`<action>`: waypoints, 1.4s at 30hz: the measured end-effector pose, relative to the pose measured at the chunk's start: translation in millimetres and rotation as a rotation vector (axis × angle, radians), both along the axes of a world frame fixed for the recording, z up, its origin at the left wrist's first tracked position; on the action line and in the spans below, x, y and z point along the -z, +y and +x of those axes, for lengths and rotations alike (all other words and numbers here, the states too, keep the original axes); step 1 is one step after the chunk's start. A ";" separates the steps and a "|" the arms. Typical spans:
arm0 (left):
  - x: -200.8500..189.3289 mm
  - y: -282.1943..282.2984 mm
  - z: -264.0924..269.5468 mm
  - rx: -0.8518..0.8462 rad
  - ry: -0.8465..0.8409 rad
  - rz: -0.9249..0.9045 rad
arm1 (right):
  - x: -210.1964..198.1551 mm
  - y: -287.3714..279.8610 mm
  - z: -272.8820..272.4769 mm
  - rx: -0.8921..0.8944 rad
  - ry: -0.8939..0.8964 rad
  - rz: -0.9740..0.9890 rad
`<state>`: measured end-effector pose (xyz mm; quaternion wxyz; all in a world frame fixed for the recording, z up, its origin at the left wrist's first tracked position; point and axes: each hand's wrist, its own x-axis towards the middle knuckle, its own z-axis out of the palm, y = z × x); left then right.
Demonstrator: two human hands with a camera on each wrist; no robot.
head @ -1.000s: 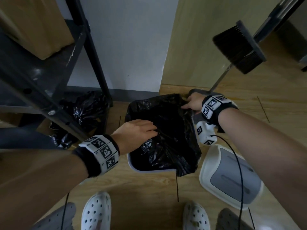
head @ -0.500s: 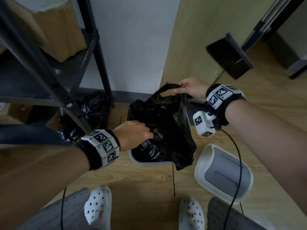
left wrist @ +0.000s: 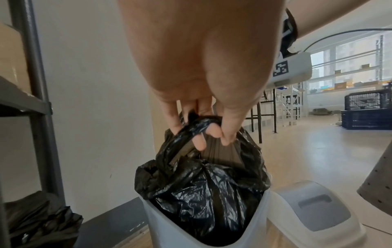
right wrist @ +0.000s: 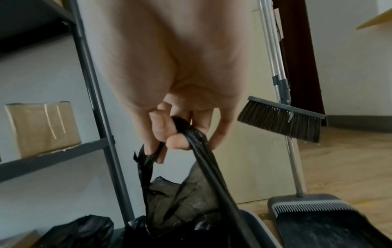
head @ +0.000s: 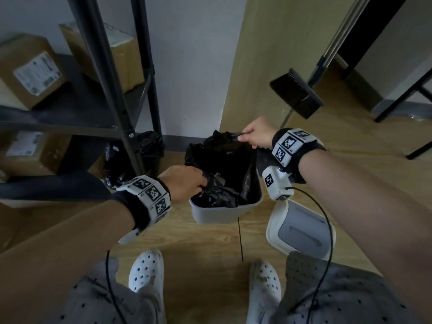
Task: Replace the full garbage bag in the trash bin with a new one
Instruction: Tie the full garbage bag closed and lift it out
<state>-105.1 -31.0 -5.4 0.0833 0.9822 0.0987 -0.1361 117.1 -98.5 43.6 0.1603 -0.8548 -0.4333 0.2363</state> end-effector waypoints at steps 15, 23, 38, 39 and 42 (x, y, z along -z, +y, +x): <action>-28.5 2.7 4.1 -0.405 -0.371 -0.328 | -10.1 -40.3 -26.6 0.267 0.215 0.490; -42.1 -2.6 41.9 -0.772 -0.701 -1.181 | -18.4 -44.2 -23.4 0.215 0.369 0.594; -27.4 -13.0 84.4 -0.705 -0.597 -1.142 | -31.6 -47.1 -10.9 -0.006 0.455 0.342; -27.1 -16.6 86.0 -0.681 -0.597 -1.077 | -32.1 -44.7 -13.6 -0.030 0.446 0.310; -25.5 -22.0 90.0 -0.708 -0.663 -1.000 | -32.0 -35.2 -19.7 -0.109 0.316 0.223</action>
